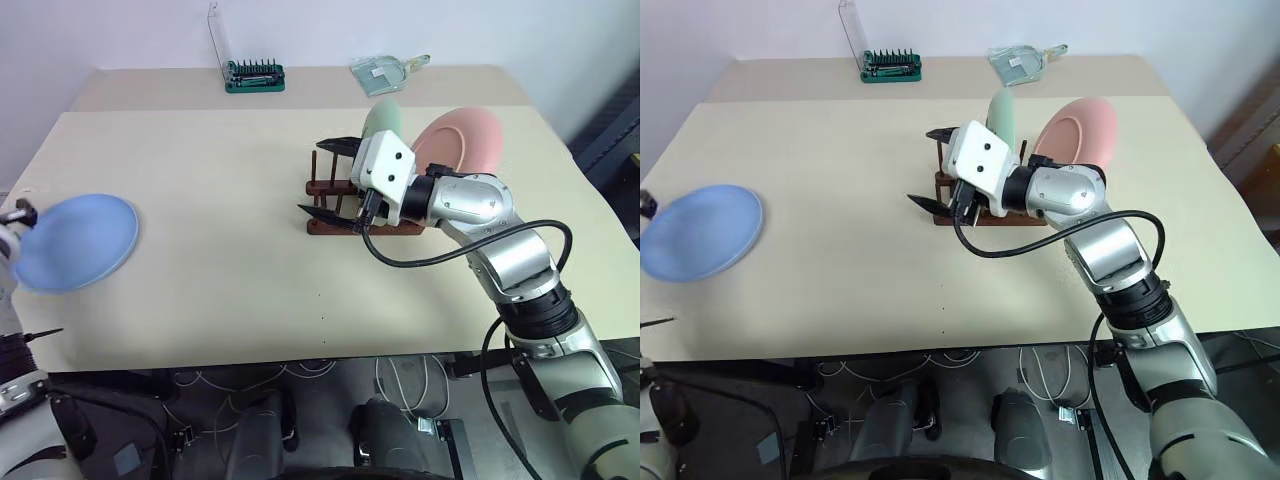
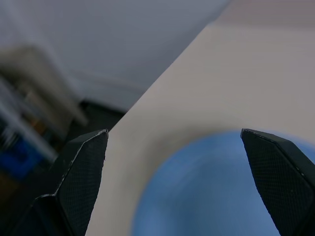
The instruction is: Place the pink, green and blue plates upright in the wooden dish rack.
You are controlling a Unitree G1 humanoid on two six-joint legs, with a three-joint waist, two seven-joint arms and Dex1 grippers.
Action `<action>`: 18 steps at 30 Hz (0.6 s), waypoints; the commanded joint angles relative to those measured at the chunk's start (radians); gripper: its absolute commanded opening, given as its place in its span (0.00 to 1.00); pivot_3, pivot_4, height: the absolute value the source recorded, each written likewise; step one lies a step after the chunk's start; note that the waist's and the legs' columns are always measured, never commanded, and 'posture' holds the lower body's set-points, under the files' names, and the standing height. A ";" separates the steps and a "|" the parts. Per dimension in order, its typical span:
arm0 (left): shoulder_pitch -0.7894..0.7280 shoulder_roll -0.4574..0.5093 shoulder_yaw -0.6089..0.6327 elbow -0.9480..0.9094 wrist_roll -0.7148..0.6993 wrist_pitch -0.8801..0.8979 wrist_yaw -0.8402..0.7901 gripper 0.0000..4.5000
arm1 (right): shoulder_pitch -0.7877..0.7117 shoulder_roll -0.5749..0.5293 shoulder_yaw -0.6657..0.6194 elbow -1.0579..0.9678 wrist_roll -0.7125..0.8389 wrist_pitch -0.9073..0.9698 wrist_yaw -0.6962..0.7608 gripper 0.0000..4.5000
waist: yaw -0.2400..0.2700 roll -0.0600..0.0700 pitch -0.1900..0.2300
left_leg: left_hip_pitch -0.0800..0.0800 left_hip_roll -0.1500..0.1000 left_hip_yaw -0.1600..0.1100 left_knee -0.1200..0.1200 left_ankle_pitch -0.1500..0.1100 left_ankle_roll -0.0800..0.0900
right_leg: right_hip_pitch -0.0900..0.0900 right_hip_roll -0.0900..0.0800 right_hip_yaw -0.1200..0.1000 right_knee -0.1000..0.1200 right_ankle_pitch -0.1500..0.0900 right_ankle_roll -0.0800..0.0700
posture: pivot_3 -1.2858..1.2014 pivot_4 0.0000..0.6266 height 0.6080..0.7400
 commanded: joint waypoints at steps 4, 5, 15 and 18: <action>0.011 0.013 0.085 0.045 -0.035 0.127 0.017 0.99 | 0.001 0.035 -0.017 -0.003 -0.033 -0.027 0.018 1.00 | -0.002 -0.003 -0.001 | 0.000 0.000 0.000 0.000 -0.001 -0.002 | -0.001 0.000 0.000 0.000 0.000 0.000 | 0.52 0.24 0.94; 0.016 0.014 0.079 0.053 -0.034 0.136 0.012 0.99 | 0.002 0.041 -0.018 -0.005 -0.035 -0.025 0.019 1.00 | -0.002 -0.003 -0.001 | 0.000 0.000 0.000 0.000 -0.001 -0.003 | -0.001 0.000 0.000 0.000 0.000 0.000 | 0.52 0.24 0.94; -0.012 -0.029 0.100 0.100 -0.065 0.133 0.041 0.23 | 0.087 0.032 -0.048 -0.096 0.049 0.052 0.112 1.00 | -0.003 -0.005 -0.001 | 0.000 0.000 0.000 -0.001 -0.001 -0.004 | -0.001 0.000 0.000 0.001 0.000 0.000 | 0.52 0.24 0.94; -0.021 -0.044 0.087 0.088 -0.068 0.127 0.049 0.01 | 0.101 0.031 -0.054 -0.101 0.055 0.064 0.115 1.00 | -0.002 -0.005 -0.002 | 0.001 0.000 0.000 -0.001 -0.001 -0.004 | -0.001 0.000 0.000 0.001 0.000 0.000 | 0.52 0.24 0.94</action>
